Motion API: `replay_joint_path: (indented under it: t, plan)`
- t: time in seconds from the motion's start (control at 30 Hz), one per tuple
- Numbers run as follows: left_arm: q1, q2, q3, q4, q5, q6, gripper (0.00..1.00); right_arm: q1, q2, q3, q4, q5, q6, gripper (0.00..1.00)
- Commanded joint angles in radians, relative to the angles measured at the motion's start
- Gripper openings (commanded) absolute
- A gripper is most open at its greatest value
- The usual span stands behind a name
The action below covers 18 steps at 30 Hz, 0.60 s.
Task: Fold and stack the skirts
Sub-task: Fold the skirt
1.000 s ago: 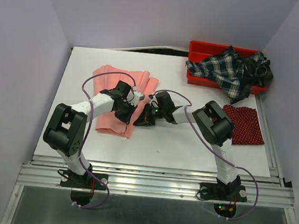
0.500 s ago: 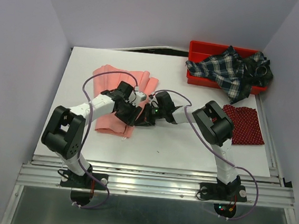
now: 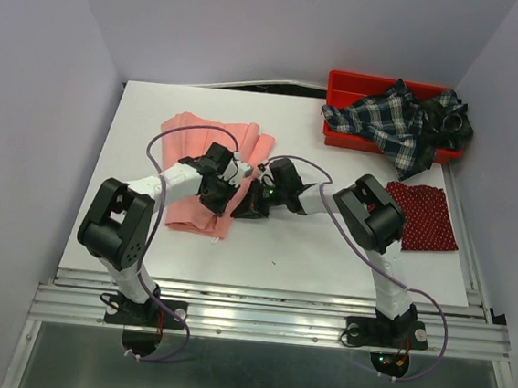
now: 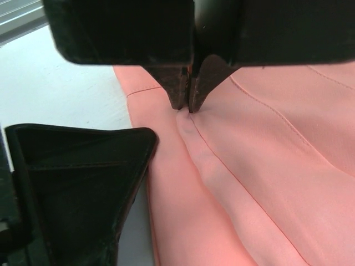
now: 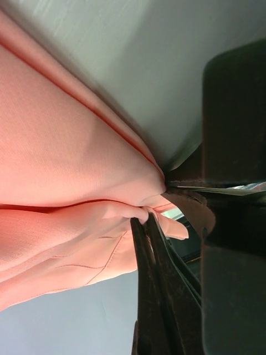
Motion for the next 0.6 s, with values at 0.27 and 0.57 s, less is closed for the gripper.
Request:
replay_joint_path:
  t: [0.27,0.57]
  plan:
    - [-0.065,-0.138,0.016,-0.039,0.073,-0.006,0.0,0.008,0.055,-0.036,-0.091,0.137,-0.034,0.01]
    - [-0.064,0.032,0.005,-0.002,0.119,-0.007,0.0,0.008,0.028,-0.066,-0.088,0.15,-0.024,0.01]
